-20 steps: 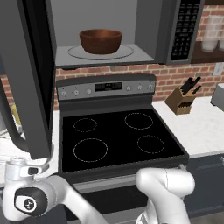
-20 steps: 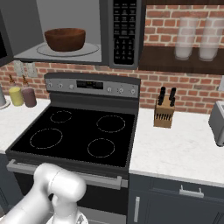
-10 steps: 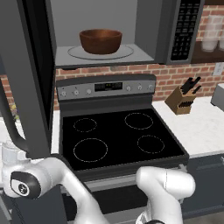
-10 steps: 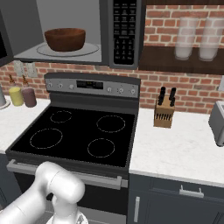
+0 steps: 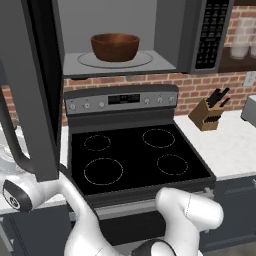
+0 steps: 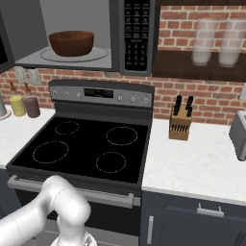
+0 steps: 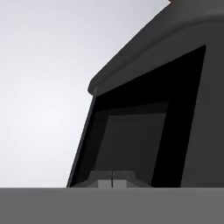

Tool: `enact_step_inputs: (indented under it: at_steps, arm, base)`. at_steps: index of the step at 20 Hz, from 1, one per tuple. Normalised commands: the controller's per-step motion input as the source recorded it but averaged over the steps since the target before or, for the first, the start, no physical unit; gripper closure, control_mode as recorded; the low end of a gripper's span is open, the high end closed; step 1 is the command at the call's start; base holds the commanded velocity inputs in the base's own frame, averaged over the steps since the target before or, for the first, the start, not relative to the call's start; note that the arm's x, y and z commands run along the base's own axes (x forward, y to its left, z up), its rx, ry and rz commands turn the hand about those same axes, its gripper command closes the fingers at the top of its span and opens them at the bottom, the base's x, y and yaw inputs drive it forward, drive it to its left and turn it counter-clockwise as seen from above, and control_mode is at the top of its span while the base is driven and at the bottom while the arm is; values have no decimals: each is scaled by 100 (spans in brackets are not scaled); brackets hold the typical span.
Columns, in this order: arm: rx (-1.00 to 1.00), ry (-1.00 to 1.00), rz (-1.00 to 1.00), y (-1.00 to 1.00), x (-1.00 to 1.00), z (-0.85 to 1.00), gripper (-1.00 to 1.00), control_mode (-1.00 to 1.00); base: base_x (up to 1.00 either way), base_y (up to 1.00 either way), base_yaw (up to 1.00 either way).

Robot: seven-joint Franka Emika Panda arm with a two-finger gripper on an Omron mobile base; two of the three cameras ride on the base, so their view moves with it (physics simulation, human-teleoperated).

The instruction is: Open the microwave, place the bowl with waffle inside the microwave, then close the microwave door and turn it on.

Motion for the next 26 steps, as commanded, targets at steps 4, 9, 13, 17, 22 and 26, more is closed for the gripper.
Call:
enact_step_inputs:
  at_steps: [4, 9, 13, 17, 22, 26]
  arm:
    - [41, -14, 11, -69, -64, 35, 100, -100]
    - [48, 0, 23, -81, -69, 37, 100, -100]
    - [47, 0, 27, -93, -68, 39, 100, -100]
    - [40, 5, 26, -99, -67, 26, 100, -100]
    - [34, 13, 23, -100, -53, 18, 100, -100]
    - [25, 15, 22, -100, -34, 4, 100, -100]
  base:
    - [0, 0, 0]
    - [0, 0, 0]
    - [0, 0, 0]
    - [0, 0, 0]
    - [0, 0, 0]
    - [0, 0, 0]
